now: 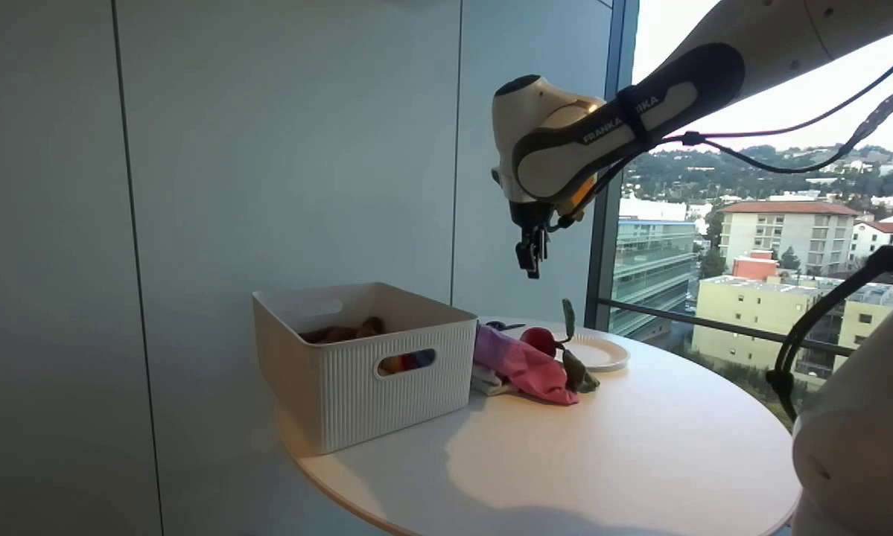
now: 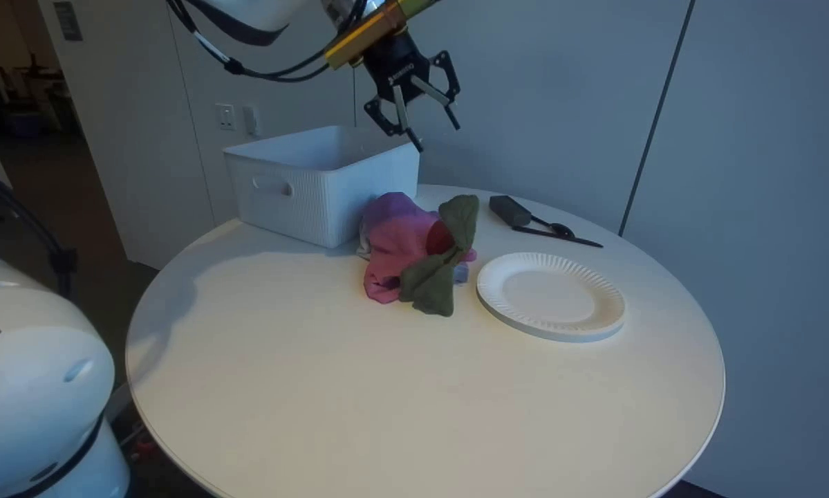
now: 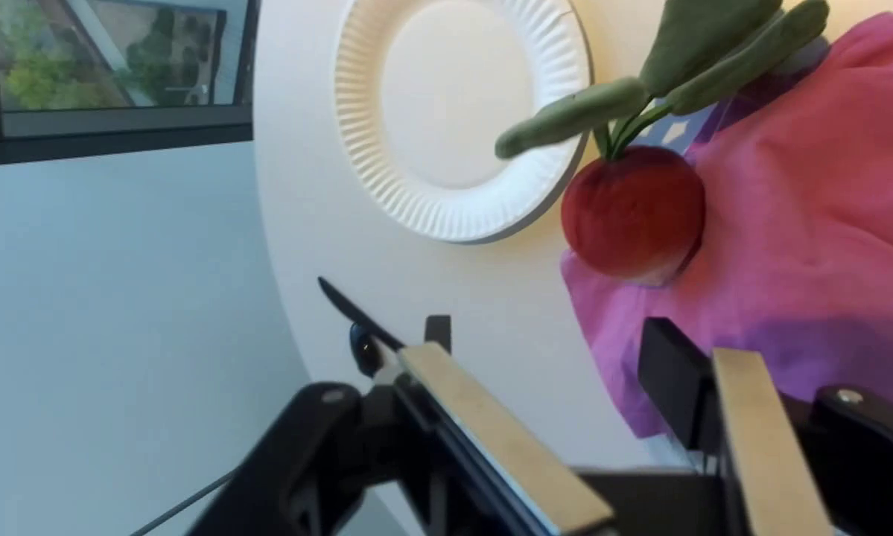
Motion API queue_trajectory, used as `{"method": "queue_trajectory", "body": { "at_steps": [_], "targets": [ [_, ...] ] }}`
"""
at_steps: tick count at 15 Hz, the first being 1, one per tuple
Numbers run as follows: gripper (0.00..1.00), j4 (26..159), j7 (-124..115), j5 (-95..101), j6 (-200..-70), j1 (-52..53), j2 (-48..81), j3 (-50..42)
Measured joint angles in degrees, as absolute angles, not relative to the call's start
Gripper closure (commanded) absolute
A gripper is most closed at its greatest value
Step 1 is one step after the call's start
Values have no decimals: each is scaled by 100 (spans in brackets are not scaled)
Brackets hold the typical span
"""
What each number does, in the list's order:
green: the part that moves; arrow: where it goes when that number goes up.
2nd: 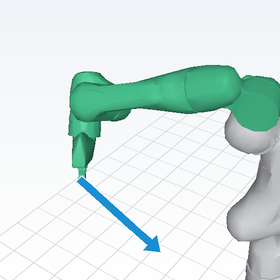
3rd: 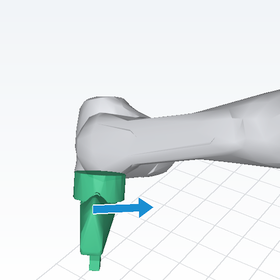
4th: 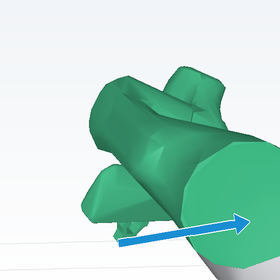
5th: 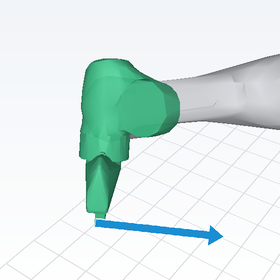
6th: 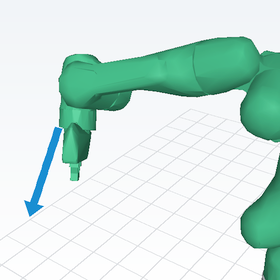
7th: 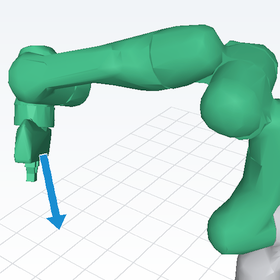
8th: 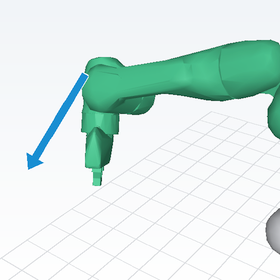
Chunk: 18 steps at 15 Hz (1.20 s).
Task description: Remove all the objects in the basket
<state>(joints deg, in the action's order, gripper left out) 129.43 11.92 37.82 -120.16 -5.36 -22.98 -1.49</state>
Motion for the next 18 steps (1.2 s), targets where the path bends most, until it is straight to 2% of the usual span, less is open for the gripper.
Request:
{"method": "queue_trajectory", "body": {
  "at_steps": [4,8,14,18],
  "targets": [
    [0,12517,1756,3828,-12105,-177,-2860,-80],
    [0,12164,2299,3551,-12634,340,-2791,-69],
    [0,11832,3513,2144,-13762,888,-1680,-172],
    [0,11619,4893,794,-13856,1112,-822,-175]
  ]
}}
